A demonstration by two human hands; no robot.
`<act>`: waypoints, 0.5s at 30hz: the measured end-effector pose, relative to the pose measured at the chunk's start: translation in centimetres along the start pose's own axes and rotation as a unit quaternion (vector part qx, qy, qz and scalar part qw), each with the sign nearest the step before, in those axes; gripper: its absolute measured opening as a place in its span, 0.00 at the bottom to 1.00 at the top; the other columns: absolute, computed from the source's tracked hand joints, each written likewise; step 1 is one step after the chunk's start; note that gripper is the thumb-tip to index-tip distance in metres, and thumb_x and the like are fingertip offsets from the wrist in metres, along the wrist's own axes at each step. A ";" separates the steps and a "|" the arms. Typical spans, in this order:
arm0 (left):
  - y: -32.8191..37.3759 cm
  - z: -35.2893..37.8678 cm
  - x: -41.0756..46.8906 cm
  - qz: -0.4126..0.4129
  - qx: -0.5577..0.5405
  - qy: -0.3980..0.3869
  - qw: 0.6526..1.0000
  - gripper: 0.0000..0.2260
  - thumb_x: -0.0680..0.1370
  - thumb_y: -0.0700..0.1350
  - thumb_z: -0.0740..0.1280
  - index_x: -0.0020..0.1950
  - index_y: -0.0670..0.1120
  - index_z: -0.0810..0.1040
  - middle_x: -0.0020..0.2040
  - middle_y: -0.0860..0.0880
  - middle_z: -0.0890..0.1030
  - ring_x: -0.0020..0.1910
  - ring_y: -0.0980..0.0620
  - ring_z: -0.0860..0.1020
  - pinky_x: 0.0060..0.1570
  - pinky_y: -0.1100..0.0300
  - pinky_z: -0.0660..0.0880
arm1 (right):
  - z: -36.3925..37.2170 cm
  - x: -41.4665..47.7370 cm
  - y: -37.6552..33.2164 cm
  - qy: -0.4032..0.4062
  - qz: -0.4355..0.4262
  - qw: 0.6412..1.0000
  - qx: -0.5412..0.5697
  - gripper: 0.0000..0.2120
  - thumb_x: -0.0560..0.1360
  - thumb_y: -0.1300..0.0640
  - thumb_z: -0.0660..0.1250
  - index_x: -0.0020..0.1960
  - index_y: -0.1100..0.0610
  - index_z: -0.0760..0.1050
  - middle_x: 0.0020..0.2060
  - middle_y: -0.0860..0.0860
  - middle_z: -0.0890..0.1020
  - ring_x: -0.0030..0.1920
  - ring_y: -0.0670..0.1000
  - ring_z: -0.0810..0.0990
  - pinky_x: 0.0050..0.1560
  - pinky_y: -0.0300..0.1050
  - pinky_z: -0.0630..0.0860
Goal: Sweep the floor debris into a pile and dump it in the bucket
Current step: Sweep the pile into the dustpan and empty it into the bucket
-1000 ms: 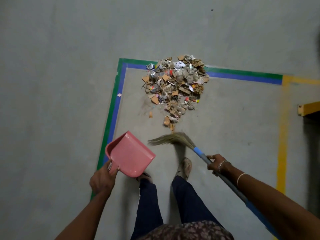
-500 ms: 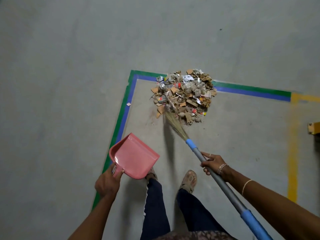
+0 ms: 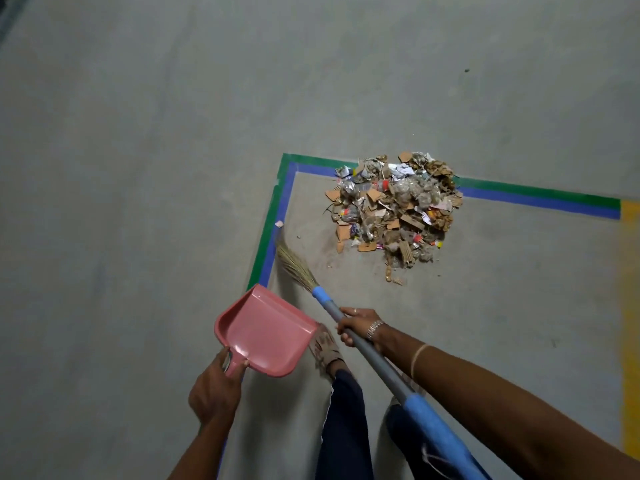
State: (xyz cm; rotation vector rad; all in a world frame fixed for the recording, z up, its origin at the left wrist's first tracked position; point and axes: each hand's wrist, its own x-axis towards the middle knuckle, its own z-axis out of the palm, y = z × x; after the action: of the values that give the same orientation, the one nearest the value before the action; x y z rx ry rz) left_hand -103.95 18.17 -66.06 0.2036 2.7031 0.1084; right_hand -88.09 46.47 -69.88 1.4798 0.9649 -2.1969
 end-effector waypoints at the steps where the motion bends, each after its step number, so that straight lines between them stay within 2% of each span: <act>1: -0.8 -0.2 1.1 -0.002 0.002 0.000 1.000 0.24 0.75 0.62 0.71 0.68 0.54 0.78 0.54 0.40 0.84 0.52 0.36 0.82 0.51 0.46 0.77 | 1.3 1.9 -0.9 0.004 0.000 1.000 -0.003 0.16 0.71 0.73 0.63 0.51 0.56 0.79 0.34 0.60 0.76 0.27 0.52 0.73 0.24 0.40 0.72; 5: -3.6 -0.7 4.7 -0.002 -0.003 0.002 1.000 0.23 0.76 0.62 0.68 0.68 0.54 0.78 0.54 0.41 0.84 0.51 0.35 0.82 0.49 0.46 0.76 | 4.6 8.2 -3.5 0.053 -0.005 0.998 0.025 0.11 0.73 0.74 0.61 0.51 0.62 0.73 0.32 0.58 0.72 0.23 0.51 0.71 0.21 0.38 0.69; 9: -5.2 -1.0 6.7 -0.004 -0.004 -0.015 1.000 0.28 0.73 0.68 0.62 0.67 0.54 0.78 0.52 0.41 0.85 0.49 0.35 0.82 0.47 0.47 0.77 | 5.6 9.4 -5.0 0.173 -0.007 0.979 0.105 0.08 0.74 0.72 0.62 0.42 0.62 0.70 0.25 0.56 0.70 0.18 0.50 0.69 0.19 0.37 0.69; 11: -5.2 -1.1 7.3 -0.013 -0.009 -0.031 0.999 0.26 0.75 0.67 0.64 0.68 0.54 0.78 0.52 0.40 0.84 0.50 0.35 0.82 0.48 0.47 0.77 | 4.8 8.4 -5.4 0.220 -0.010 0.964 0.151 0.07 0.74 0.72 0.62 0.42 0.62 0.71 0.26 0.56 0.70 0.18 0.50 0.69 0.19 0.37 0.69; 13: -4.7 -1.2 7.9 -0.015 -0.017 -0.042 0.999 0.27 0.75 0.67 0.64 0.68 0.54 0.78 0.52 0.39 0.84 0.51 0.35 0.82 0.49 0.47 0.77 | 3.7 6.7 -5.5 0.241 -0.006 0.956 0.165 0.06 0.75 0.72 0.62 0.44 0.62 0.71 0.27 0.57 0.71 0.20 0.51 0.70 0.20 0.38 0.70; 15: -3.9 -1.2 8.5 -0.007 -0.026 -0.045 0.999 0.29 0.73 0.69 0.62 0.68 0.55 0.78 0.52 0.39 0.84 0.51 0.35 0.82 0.49 0.47 0.77 | 2.7 4.3 -5.3 0.221 0.002 0.959 0.178 0.06 0.75 0.72 0.62 0.47 0.63 0.73 0.28 0.56 0.71 0.20 0.51 0.71 0.20 0.38 0.71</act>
State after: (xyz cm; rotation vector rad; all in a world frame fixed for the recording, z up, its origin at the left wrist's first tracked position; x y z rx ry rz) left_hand -112.57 15.62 -68.81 0.1687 2.6093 0.1613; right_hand -94.91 48.84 -71.28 2.2025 0.7016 -2.1616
